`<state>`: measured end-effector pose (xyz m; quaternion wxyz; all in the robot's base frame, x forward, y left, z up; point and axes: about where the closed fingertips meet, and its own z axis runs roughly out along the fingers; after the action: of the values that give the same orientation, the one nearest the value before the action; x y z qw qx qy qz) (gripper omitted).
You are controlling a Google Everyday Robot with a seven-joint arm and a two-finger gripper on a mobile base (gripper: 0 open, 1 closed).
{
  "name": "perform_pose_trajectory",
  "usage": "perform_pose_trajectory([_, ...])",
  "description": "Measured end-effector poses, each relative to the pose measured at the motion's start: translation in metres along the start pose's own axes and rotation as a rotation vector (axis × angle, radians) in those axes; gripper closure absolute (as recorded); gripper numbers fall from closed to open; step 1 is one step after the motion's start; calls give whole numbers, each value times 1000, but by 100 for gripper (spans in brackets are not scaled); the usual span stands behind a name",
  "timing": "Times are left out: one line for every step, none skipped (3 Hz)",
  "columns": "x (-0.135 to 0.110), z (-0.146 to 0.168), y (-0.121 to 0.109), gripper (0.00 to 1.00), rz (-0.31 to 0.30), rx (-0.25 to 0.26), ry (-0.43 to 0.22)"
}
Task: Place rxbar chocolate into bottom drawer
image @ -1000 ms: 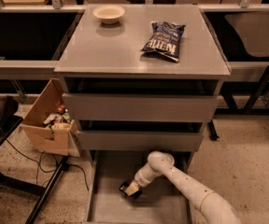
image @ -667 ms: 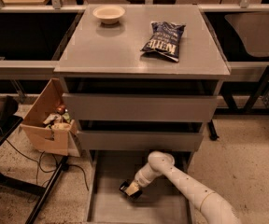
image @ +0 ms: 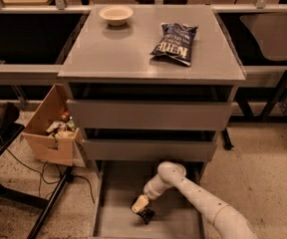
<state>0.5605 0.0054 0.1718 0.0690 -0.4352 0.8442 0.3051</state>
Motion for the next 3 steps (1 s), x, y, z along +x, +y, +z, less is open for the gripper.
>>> perform_pose_trajectory([0,0,0,0,0,0,0])
perform_pose_trajectory([22,-36,33,0,-123,-44,-80])
perform_pose_trajectory([62,-88,80,0,-220,-82,-92])
